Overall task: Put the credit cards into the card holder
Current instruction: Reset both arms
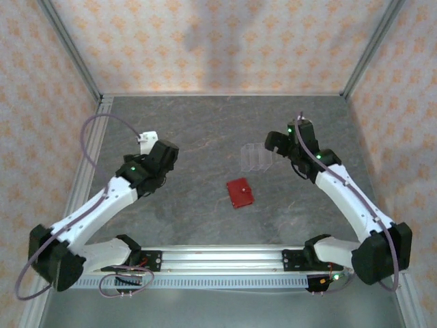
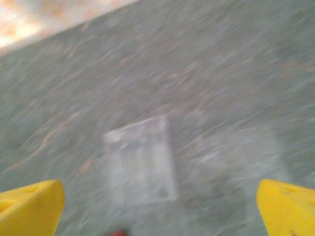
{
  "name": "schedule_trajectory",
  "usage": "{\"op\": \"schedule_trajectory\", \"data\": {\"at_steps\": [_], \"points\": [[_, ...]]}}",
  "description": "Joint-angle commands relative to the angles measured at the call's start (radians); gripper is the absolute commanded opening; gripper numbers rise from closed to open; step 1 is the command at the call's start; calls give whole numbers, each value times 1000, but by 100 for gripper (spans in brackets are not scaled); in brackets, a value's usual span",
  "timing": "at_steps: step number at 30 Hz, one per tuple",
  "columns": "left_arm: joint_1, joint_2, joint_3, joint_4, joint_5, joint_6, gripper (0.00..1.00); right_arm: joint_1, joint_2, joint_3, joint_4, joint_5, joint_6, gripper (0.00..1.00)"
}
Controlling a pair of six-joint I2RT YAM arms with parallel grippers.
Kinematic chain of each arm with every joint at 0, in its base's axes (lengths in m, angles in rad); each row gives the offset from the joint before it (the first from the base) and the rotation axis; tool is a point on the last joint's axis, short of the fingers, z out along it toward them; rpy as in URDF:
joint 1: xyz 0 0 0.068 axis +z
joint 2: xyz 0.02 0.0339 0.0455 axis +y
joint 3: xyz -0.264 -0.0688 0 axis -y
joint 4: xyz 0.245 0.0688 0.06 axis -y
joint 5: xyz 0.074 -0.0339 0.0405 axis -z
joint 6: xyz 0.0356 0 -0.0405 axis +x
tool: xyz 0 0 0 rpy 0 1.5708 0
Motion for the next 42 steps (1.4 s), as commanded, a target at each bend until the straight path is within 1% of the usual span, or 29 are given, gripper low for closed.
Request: {"op": "schedule_trajectory", "data": {"at_steps": [1, 2, 4, 5, 6, 7, 9, 10, 11, 12, 13, 14, 15, 16, 18, 19, 21, 22, 23, 24, 25, 26, 27, 30, 31, 36, 38, 42], "points": [[163, 34, -96, 241, -33, 125, 100, -55, 11, -134, 151, 250, -100, 100], [218, 42, -139, 355, 20, 149, 100, -100, 12, -177, 220, 198, -110, 100], [280, 62, -233, 549, 50, 255, 99, -182, 10, -244, 324, 92, -102, 100], [305, 77, -277, 663, 47, 309, 99, -214, 10, -284, 385, 82, -87, 100], [333, 98, -331, 794, 66, 331, 100, -235, 10, -333, 467, 103, -89, 100], [370, 122, -366, 870, 110, 333, 100, -241, 11, -373, 532, 125, -118, 100], [439, 183, -400, 988, 202, 333, 100, -245, 20, -472, 742, 167, -191, 100], [446, 193, -383, 981, 217, 337, 100, -247, 36, -512, 837, 175, -224, 100], [447, 202, -408, 1074, 233, 365, 100, -248, 64, -553, 943, 170, -272, 100], [456, 209, -420, 1119, 281, 355, 100, -248, 94, -582, 1029, 180, -301, 100], [462, 225, -428, 1156, 298, 346, 100, -249, 120, -600, 1084, 204, -304, 100], [462, 252, -447, 1219, 299, 342, 100, -257, 151, -611, 1125, 226, -294, 100], [458, 262, -449, 1226, 306, 355, 100, -272, 175, -618, 1179, 226, -291, 100], [449, 269, -452, 1243, 315, 368, 100, -281, 183, -620, 1202, 205, -302, 100], [432, 300, -506, 1371, 331, 393, 100, -309, 243, -605, 1223, 139, -290, 100], [431, 321, -532, 1435, 309, 390, 100, -312, 273, -611, 1258, 141, -284, 100], [430, 314, -528, 1412, 309, 386, 100, -312, 319, -630, 1341, 143, -284, 100], [423, 327, -516, 1411, 304, 401, 100, -313, 347, -627, 1352, 98, -298, 100], [411, 328, -499, 1374, 302, 410, 100, -313, 380, -625, 1404, 47, -324, 100], [410, 334, -503, 1397, 302, 412, 100, -313, 371, -613, 1367, -2, -347, 100], [412, 331, -499, 1379, 303, 407, 100, -312, 351, -592, 1287, -49, -363, 99], [416, 333, -501, 1389, 305, 404, 100, -313, 358, -587, 1292, -76, -372, 99], [421, 331, -498, 1379, 310, 398, 99, -312, 372, -598, 1335, -74, -369, 100], [422, 331, -500, 1384, 310, 401, 100, -313, 364, -603, 1331, 3, -333, 100], [421, 331, -500, 1385, 309, 402, 99, -316, 369, -603, 1340, 5, -331, 100], [412, 332, -502, 1387, 300, 408, 99, -311, 363, -598, 1323, -3, -349, 99], [408, 332, -500, 1387, 295, 412, 100, -304, 364, -597, 1321, -48, -374, 99], [411, 332, -495, 1375, 302, 408, 99, -304, 363, -598, 1324, -47, -376, 99]]}}
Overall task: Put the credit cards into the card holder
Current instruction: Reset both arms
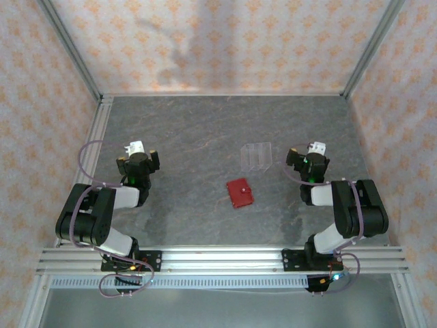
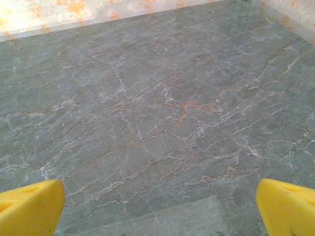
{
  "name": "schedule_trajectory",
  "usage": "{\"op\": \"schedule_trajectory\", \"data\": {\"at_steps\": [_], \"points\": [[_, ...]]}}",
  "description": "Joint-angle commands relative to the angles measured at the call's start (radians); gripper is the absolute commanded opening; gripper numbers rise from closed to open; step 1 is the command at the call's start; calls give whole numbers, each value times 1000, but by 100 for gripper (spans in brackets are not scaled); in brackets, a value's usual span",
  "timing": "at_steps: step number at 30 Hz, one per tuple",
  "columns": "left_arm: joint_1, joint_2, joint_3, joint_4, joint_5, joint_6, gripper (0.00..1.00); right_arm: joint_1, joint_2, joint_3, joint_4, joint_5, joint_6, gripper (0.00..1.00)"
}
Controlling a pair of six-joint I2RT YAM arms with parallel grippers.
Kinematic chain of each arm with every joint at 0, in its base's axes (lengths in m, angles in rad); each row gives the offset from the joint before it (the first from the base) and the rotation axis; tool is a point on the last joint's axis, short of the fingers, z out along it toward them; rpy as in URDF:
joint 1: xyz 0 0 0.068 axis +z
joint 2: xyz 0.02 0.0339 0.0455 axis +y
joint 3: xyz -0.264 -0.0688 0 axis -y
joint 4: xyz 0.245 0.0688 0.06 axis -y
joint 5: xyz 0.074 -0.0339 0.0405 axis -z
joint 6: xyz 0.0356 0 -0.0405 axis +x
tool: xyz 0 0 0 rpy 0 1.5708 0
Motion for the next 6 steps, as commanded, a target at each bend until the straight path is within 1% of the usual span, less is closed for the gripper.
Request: {"op": "schedule_trajectory", "data": {"at_steps": [1, 6], "points": [[-3, 5, 25, 31, -12, 15, 100, 6, 4, 16, 32, -20, -19, 99], [3, 0, 18, 39, 2, 17, 100, 5, 6, 18, 31, -21, -19, 99]]}}
